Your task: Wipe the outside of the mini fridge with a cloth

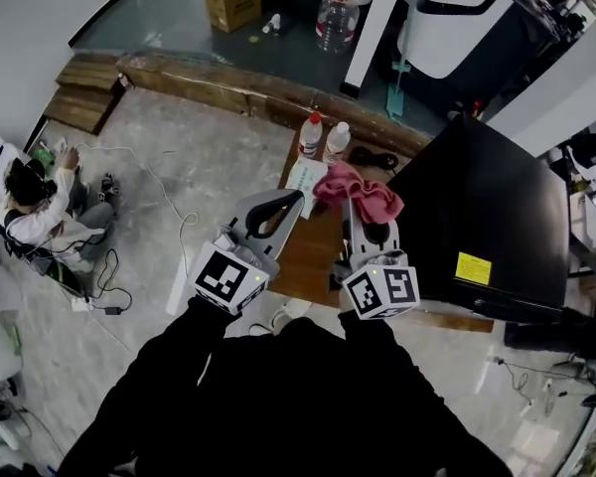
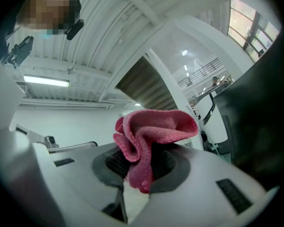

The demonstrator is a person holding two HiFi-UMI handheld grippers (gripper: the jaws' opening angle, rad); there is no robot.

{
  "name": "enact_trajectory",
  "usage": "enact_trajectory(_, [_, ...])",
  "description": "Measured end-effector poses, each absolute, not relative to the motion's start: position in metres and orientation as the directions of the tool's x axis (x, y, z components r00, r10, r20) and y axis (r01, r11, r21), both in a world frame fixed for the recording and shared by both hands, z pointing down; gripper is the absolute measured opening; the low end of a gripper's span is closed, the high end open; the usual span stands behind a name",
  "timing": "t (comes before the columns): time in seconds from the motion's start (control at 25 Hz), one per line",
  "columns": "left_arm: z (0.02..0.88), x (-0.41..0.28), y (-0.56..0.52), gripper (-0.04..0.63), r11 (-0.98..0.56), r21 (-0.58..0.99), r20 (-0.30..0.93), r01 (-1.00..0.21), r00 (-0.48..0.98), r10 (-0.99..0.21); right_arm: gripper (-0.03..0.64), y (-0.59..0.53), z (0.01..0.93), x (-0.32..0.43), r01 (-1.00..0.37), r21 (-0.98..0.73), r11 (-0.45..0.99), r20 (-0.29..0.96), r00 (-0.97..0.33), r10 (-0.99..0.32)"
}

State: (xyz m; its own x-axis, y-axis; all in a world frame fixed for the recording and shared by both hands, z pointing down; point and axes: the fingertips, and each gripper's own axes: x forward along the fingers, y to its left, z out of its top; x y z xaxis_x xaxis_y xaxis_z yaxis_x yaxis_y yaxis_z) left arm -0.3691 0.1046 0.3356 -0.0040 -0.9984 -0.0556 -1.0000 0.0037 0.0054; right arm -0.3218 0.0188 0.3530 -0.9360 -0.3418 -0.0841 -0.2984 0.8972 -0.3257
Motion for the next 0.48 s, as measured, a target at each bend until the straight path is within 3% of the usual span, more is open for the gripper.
enact_trajectory(0.48, [0.331, -0.376, -0.022, 0.005, -0.220, -0.035, -0.018, -0.975, 0.221, -0.975, 0.087, -0.094, 0.371, -0.314, -0.420, -0.614, 0.669, -0.104, -0.796, -0.596])
